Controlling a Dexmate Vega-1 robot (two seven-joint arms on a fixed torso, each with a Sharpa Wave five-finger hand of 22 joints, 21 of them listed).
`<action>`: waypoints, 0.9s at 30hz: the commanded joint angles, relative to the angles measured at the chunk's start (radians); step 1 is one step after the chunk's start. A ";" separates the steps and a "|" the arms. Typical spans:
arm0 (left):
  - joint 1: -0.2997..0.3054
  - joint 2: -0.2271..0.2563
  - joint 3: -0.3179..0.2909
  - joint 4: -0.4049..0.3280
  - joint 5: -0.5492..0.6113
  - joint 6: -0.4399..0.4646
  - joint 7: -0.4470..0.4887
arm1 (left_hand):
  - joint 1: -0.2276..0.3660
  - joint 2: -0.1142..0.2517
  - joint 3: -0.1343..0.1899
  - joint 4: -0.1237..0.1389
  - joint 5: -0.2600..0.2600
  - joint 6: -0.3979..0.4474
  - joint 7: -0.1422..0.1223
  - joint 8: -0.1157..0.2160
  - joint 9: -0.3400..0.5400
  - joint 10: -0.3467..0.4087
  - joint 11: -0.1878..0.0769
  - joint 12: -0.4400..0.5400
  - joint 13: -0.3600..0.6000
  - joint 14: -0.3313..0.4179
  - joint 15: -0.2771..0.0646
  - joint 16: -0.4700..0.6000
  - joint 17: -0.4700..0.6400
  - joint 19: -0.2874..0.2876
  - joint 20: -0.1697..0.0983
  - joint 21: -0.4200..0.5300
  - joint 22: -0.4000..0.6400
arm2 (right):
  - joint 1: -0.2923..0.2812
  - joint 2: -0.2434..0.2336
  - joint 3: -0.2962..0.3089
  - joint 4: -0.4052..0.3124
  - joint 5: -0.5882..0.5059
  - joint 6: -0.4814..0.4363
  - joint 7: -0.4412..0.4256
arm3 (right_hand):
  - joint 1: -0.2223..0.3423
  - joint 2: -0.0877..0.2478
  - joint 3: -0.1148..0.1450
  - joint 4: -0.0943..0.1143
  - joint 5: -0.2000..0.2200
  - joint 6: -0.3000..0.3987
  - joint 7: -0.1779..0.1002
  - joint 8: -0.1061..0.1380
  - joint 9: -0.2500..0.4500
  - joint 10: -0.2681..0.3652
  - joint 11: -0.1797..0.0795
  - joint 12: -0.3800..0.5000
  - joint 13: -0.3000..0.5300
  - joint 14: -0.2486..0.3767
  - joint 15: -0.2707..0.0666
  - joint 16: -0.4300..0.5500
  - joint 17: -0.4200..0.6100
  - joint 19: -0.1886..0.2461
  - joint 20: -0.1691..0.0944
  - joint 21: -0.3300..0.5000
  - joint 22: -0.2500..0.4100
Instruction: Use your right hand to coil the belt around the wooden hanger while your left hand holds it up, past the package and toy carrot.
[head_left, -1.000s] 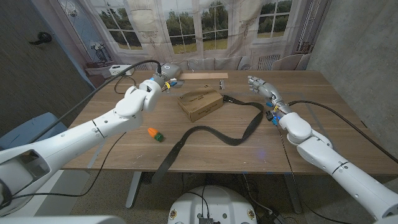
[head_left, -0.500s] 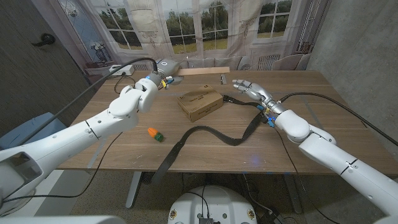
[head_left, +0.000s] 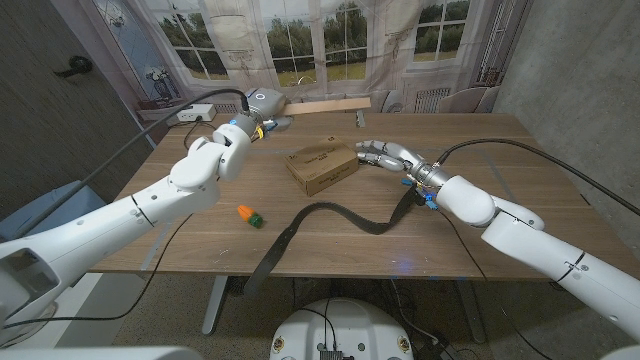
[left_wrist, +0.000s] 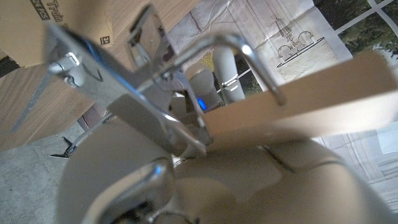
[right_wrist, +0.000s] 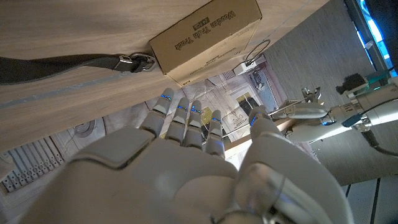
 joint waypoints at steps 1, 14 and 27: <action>0.009 0.009 -0.009 -0.033 0.025 0.027 -0.002 | -0.007 -0.002 0.008 0.000 0.008 -0.001 0.004 0.007 0.000 -0.012 -0.010 0.012 0.002 0.009 -0.001 0.001 0.003 -0.003 -0.033 0.007 -0.002 | 0.006 -0.033 -0.047 -0.092 -0.104 -0.073 0.060 | 0.014 0.002 0.004 -0.001 0.007 0.005 0.007 -0.002 0.003 -0.001 -0.007 -0.004 0.002 0.002 -0.010 -0.002 0.000 0.003 0.006 0.000 0.005; 0.020 0.017 -0.017 -0.071 0.032 0.039 -0.020 | -0.017 -0.005 0.019 -0.001 0.010 -0.004 0.004 0.015 -0.005 -0.021 -0.009 0.040 0.001 0.005 0.000 -0.003 0.003 -0.008 -0.032 0.018 -0.007 | 0.019 -0.015 -0.104 -0.117 -0.210 -0.088 0.105 | 0.103 0.020 0.050 -0.024 0.011 0.006 0.001 -0.005 0.004 0.000 -0.029 -0.011 -0.001 0.000 -0.037 -0.010 -0.012 0.017 -0.002 -0.001 0.003; 0.036 0.029 -0.027 -0.100 0.045 0.057 -0.033 | -0.026 -0.008 0.030 -0.001 0.011 -0.007 0.004 0.023 -0.009 -0.023 -0.010 0.051 0.001 0.008 0.000 -0.003 0.004 -0.010 -0.033 0.027 -0.015 | 0.059 0.031 -0.187 -0.122 -0.385 -0.093 0.160 | 0.263 0.039 0.134 -0.033 0.008 0.028 -0.018 -0.002 0.006 -0.011 -0.059 -0.024 -0.004 -0.021 -0.062 -0.023 -0.024 0.036 -0.027 -0.003 0.001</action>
